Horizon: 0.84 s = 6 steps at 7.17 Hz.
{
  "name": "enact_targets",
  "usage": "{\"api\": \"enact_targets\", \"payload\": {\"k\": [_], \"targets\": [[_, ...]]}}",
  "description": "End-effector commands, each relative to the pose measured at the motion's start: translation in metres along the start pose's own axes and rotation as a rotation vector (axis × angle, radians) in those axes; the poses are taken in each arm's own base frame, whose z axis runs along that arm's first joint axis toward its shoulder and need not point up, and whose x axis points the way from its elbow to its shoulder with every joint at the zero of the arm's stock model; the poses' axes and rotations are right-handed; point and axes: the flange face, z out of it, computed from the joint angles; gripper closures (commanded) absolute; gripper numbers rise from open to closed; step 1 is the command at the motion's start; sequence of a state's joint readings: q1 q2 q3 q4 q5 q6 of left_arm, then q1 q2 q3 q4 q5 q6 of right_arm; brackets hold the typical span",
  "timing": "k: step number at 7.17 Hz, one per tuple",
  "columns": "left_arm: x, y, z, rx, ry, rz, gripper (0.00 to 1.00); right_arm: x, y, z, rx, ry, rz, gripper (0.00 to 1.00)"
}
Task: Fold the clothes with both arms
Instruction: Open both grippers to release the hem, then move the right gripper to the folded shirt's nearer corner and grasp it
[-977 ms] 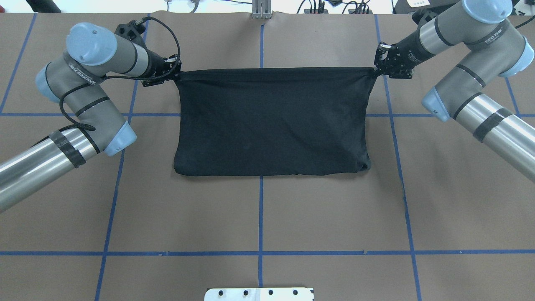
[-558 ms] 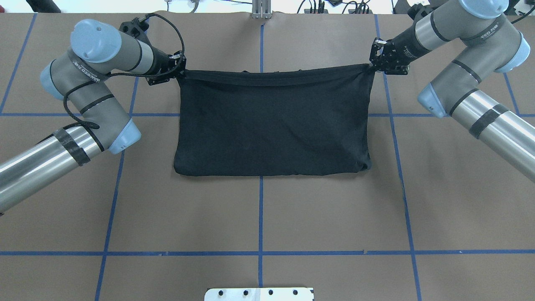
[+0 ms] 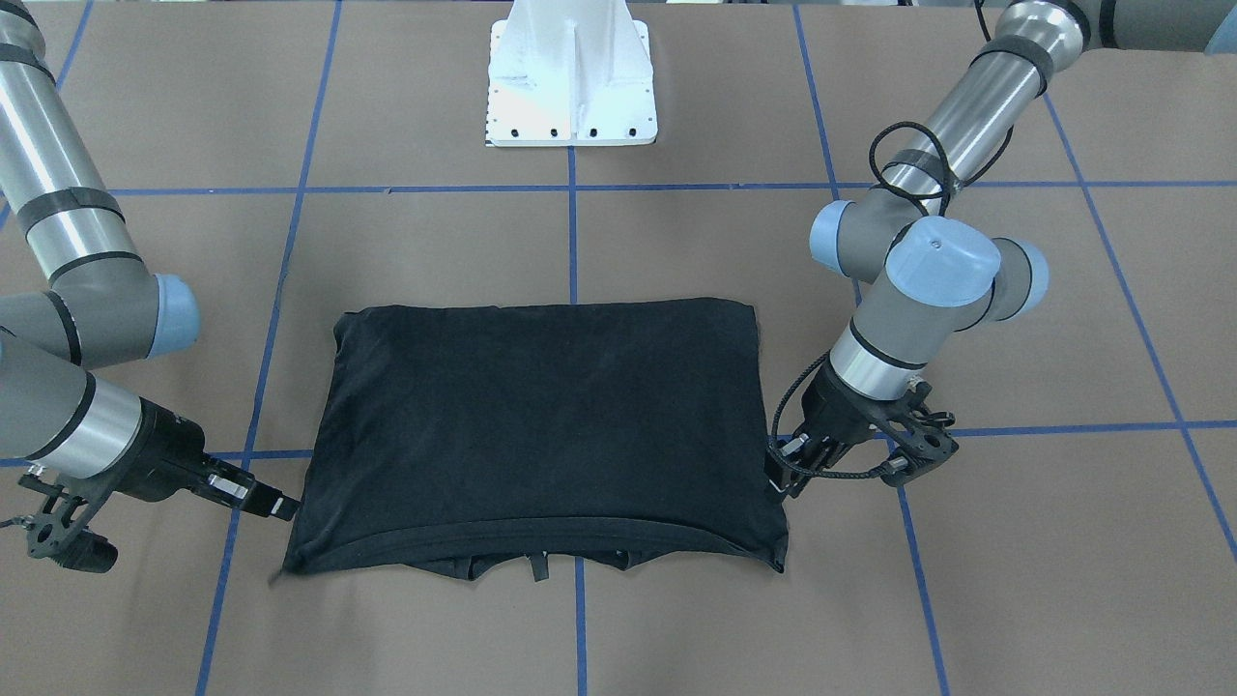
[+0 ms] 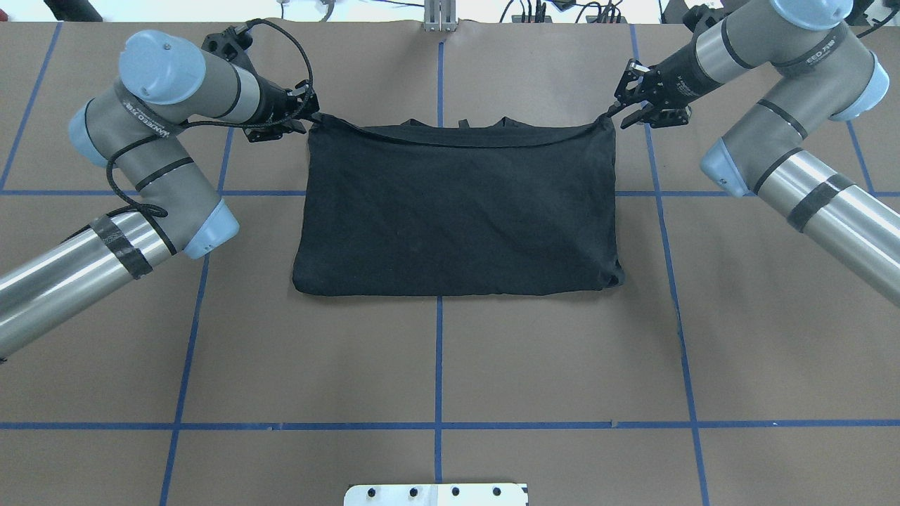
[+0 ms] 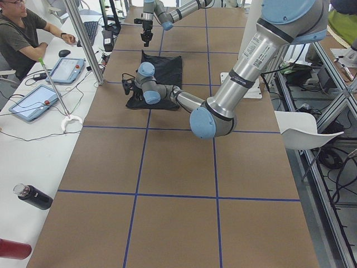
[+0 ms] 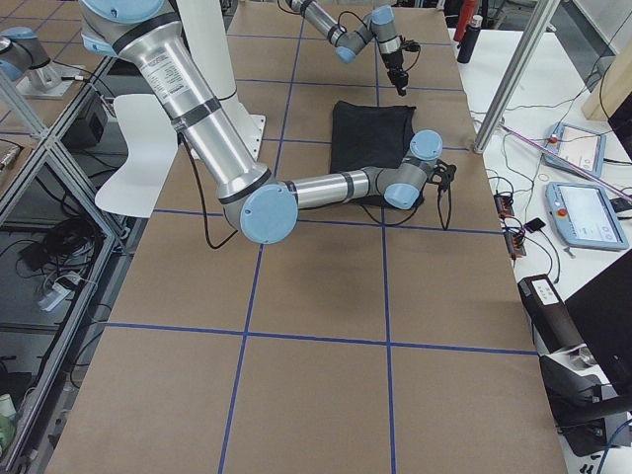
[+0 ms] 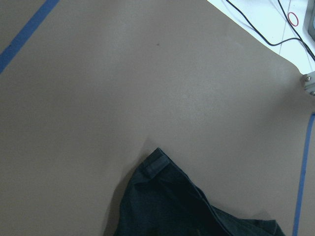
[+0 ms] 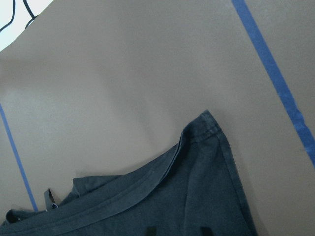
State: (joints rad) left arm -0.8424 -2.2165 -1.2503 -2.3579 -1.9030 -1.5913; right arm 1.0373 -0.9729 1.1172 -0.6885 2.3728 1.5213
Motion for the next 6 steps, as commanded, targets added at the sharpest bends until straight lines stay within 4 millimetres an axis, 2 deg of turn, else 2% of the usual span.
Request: {"api": "enact_targets", "payload": {"k": [1,2,3,4,5,6], "targets": [[0.005,0.001,-0.01,0.001,0.02,0.008,0.0,-0.005,0.004,-0.003,-0.003,-0.01,-0.006,0.0],[0.013,0.004,-0.018,0.0,0.039,0.013,0.0,-0.009,0.017,-0.005,-0.012,-0.022,-0.017,0.0],[0.021,0.007,-0.029,-0.001,0.06,0.019,0.0,-0.002,0.044,0.002,-0.043,-0.021,-0.036,0.0],[0.012,0.01,-0.037,-0.001,0.066,0.021,0.0,0.017,0.064,0.002,-0.056,-0.016,-0.044,0.0],[0.008,0.013,-0.046,-0.004,0.077,0.026,0.0,0.043,0.097,0.003,-0.089,-0.008,-0.061,0.01],[0.008,0.018,-0.058,-0.005,0.093,0.03,0.0,0.059,0.125,0.002,-0.119,-0.004,-0.072,0.01]]}}
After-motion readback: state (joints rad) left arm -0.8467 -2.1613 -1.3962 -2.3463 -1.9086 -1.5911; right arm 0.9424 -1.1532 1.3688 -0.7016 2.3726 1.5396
